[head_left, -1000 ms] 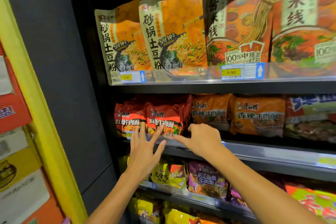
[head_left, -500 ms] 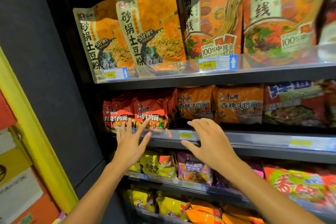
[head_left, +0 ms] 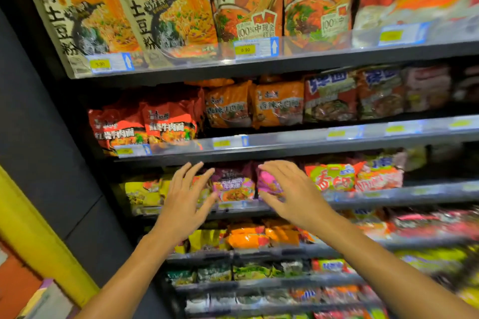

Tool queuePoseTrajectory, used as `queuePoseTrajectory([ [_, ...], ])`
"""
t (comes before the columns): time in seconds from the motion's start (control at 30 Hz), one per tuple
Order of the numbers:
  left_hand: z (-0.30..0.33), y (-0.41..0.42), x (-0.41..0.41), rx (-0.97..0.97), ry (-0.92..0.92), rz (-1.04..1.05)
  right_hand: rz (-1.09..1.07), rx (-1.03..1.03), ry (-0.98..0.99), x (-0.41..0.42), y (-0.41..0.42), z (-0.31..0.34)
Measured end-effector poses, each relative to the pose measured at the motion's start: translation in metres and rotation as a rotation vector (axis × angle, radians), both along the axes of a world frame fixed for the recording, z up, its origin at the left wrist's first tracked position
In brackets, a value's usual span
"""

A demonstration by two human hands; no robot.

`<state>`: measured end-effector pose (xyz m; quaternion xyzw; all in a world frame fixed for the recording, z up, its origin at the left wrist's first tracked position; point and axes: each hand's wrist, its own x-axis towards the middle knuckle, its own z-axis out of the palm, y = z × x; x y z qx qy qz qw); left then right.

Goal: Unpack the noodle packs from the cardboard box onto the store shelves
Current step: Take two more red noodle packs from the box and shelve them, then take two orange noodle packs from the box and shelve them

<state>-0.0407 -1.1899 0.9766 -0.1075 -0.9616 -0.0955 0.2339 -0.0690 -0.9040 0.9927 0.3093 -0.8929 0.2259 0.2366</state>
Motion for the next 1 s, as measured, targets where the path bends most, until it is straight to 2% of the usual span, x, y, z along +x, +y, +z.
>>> queuePoseTrajectory([
  [0.23, -0.065, 0.064, 0.030, -0.137, -0.242, -0.225, -0.168, 0.100, -0.161, 0.085, 0.067, -0.058],
  [0.53, -0.089, 0.176, 0.057, -0.281, -0.388, -0.477, -0.487, 0.136, -0.328, 0.188, 0.193, -0.111],
  [0.77, -0.095, 0.298, 0.100, -0.330, -0.400, -0.635, -0.659, 0.103, -0.433, 0.268, 0.304, -0.129],
  [1.0, -0.105, 0.468, 0.180, -0.361, -0.409, -0.777, -0.769, -0.015, -0.508, 0.379, 0.440, -0.146],
])
